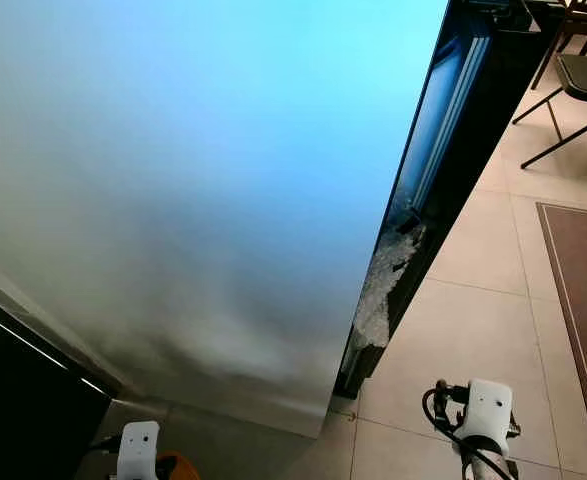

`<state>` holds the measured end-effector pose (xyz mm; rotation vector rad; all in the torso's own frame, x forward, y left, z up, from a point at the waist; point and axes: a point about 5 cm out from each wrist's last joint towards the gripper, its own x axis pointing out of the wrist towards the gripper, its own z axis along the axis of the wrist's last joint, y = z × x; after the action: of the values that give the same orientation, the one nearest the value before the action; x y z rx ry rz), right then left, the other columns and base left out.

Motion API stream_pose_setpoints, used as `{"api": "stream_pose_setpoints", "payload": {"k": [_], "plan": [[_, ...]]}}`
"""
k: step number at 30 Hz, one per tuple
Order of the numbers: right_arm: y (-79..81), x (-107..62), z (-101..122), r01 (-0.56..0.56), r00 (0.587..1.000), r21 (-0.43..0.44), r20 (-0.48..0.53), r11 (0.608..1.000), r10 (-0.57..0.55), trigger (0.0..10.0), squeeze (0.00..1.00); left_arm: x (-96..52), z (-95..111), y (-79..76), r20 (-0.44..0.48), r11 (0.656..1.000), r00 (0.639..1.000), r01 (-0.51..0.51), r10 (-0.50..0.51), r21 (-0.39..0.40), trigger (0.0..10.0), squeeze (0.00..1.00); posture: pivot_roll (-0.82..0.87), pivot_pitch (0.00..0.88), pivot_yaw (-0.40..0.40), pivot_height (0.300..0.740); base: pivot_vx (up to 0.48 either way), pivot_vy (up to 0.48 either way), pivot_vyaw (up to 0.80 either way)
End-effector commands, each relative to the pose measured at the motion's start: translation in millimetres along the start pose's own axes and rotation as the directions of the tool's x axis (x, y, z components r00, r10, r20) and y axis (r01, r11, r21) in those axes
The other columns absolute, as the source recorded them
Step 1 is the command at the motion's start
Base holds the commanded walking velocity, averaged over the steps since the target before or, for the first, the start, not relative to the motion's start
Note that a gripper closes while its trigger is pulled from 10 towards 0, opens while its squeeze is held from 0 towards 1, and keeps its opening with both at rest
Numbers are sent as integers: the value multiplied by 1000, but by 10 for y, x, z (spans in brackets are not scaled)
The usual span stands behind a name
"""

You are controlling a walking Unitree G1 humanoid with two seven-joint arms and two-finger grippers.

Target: Restocking fridge

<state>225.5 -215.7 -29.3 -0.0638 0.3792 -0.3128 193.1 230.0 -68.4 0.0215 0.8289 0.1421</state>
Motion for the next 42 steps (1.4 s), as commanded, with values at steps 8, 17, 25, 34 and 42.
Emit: {"api": "stream_pose_setpoints", "payload": {"k": [8,17,25,34,42], "plan": [[138,96,500,-50,971,23,233,998,44,10000,384,-38,-207,-81,-86,1000,996,30,-30,-2,10000,0,24,125,16,740,0,0,0],[339,172,962,-163,917,35,374,986,138,10000,1000,-41,-219,-76,-89,1000,996,24,-25,-6,10000,0,27,122,14,740,0,0,0],[408,142,983,-220,906,19,374,975,197,10000,1000,-43,-226,-83,-91,1000,995,27,-27,-8,10000,0,28,119,12,740,0,0,0],[408,156,1008,-244,903,6,367,970,225,10000,976,-42,-223,-86,-90,1000,996,27,-27,-5,10000,0,26,119,15,740,0,0,0],[457,216,1117,-305,883,-33,364,952,296,10000,0,-43,-230,-84,-94,1000,995,27,-27,-7,10000,0,28,122,17,740,0,0,0]]}}
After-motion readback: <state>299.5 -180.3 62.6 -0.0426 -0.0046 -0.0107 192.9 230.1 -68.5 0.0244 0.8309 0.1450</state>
